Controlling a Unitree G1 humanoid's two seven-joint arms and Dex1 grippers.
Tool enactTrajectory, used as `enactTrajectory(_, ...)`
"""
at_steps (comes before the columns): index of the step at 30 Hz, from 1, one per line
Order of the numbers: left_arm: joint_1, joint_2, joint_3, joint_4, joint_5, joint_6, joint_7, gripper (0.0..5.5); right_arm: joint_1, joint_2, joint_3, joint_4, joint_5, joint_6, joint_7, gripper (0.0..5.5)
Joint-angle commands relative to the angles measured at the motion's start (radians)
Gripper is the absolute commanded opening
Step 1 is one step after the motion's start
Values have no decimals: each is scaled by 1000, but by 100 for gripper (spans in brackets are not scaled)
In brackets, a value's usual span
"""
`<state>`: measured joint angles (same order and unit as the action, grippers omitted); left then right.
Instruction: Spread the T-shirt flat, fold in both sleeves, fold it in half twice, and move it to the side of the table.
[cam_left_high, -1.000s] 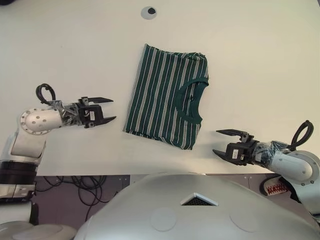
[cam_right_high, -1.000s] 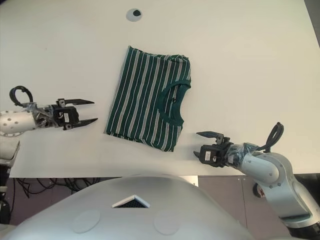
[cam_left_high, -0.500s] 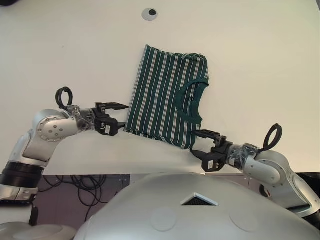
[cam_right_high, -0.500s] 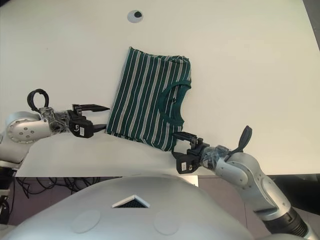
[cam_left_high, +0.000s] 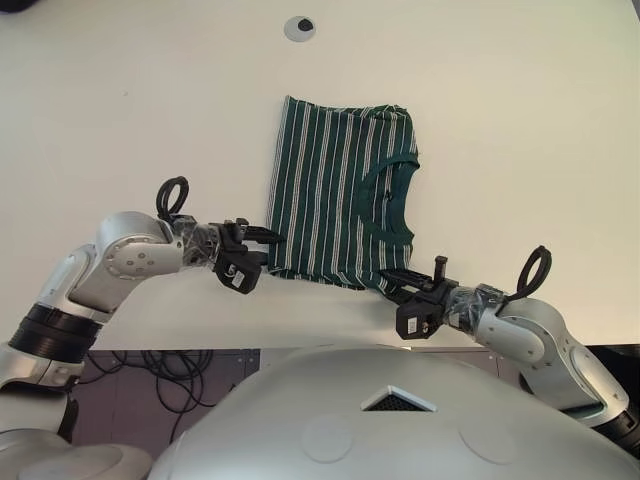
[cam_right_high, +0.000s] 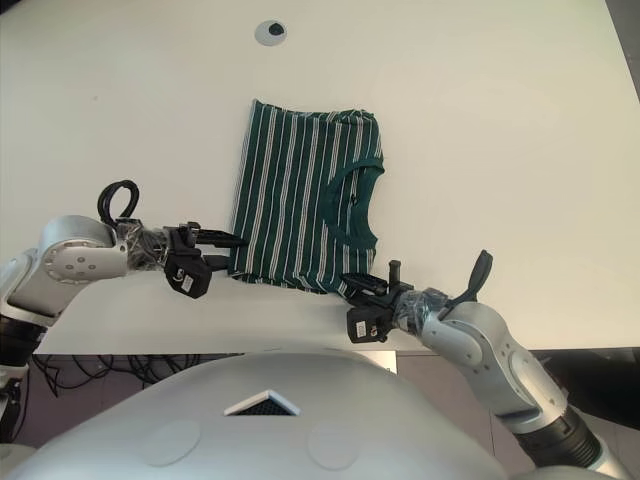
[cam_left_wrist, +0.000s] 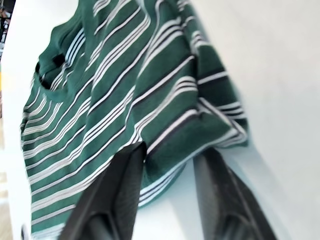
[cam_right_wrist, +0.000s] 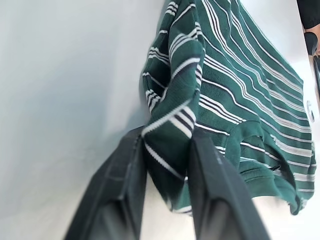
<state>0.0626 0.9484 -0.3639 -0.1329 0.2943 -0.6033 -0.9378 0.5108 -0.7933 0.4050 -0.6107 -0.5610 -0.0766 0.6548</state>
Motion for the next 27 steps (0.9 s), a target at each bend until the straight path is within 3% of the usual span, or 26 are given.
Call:
enactTrajectory(1, 86, 66, -73, -26, -23, 70, -121, 101, 64, -10, -26, 46, 69, 124, 81, 45)
enactTrajectory(4, 127, 99, -81, -101, -130, 156, -178, 43, 109, -26, -73, -34, 239, 183, 130, 5)
enactTrajectory(7, 185, 161, -55, -205, -268, 275, -230, 5, 190, -67, -149, -139, 413, 232, 195, 5)
enactTrajectory(12, 270, 250, 76, -369, -543, 445, -261, 0, 237, -60, -294, -297, 679, 310, 250, 5)
enactTrajectory(16, 277, 229, 200, -376, -647, 524, -227, 0, 96, -21, -366, -323, 763, 378, 216, 4)
enactTrajectory(20, 201, 142, 236, -342, -684, 656, -141, 0, -85, -19, -349, -247, 735, 395, 182, 4)
enactTrajectory(27, 42, 9, 270, -219, -710, 892, -12, 0, -420, 39, -199, -16, 690, 414, 187, 4)
